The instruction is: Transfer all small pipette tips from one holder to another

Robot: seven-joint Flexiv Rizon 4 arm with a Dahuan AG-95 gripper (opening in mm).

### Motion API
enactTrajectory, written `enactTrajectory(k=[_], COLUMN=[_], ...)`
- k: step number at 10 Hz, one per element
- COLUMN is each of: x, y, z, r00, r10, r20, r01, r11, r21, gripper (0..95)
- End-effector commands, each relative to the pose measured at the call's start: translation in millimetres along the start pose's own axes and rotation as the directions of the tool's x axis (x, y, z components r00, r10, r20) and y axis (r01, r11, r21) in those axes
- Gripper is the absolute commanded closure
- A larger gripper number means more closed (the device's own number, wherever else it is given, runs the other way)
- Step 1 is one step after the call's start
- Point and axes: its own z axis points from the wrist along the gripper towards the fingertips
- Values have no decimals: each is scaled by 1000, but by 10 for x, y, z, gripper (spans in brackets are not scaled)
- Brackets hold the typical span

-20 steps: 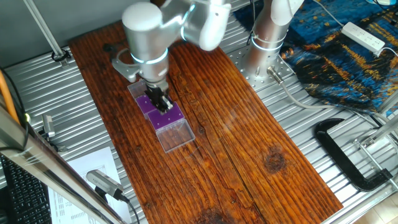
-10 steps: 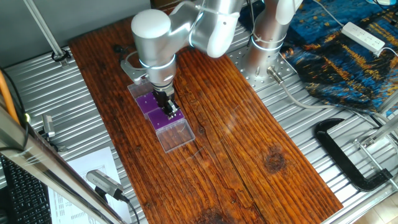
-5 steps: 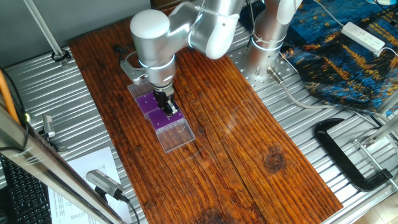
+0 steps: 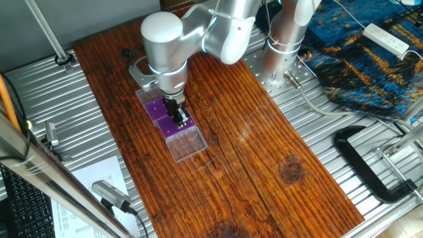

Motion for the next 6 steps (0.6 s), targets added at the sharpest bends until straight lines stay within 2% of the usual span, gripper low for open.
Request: enactTrajectory(k=[1,6], x=[8,14], y=[4,9], z=[-9,22], r00=[1000,1000], r10=[-6,-6], r20=[-4,-17], r01=[6,6], r11=[1000,1000], r21=[-2,-2], gripper=[760,760])
